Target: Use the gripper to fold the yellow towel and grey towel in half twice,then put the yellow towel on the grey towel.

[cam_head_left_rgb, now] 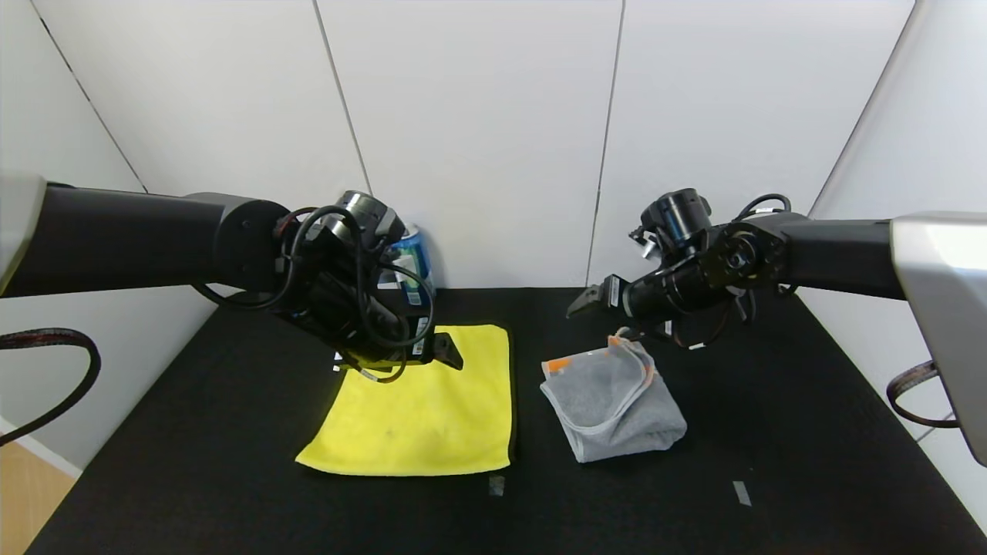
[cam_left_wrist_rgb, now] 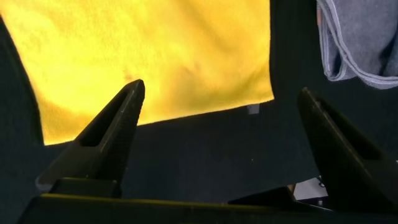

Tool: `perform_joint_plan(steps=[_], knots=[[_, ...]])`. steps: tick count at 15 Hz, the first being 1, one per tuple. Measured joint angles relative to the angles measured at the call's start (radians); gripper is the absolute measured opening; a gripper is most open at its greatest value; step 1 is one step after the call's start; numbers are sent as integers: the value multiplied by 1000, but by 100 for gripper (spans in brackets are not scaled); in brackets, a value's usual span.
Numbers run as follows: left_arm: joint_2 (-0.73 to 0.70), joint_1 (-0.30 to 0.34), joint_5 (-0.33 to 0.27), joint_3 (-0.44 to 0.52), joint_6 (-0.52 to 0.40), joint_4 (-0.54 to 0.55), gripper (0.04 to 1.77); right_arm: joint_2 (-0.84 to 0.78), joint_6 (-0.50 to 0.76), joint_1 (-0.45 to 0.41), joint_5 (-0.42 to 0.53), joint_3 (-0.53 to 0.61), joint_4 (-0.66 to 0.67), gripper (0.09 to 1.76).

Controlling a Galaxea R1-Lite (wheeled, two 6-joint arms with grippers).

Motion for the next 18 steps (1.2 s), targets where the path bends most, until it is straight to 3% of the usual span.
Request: perform_joint_plan(steps=[11, 18], knots=[[-6, 11, -1, 5, -1, 0, 172, 26, 21, 156, 1, 0, -6, 171], [-6, 11, 0, 4, -1, 0, 172, 4, 21, 176, 2, 0, 4, 171]])
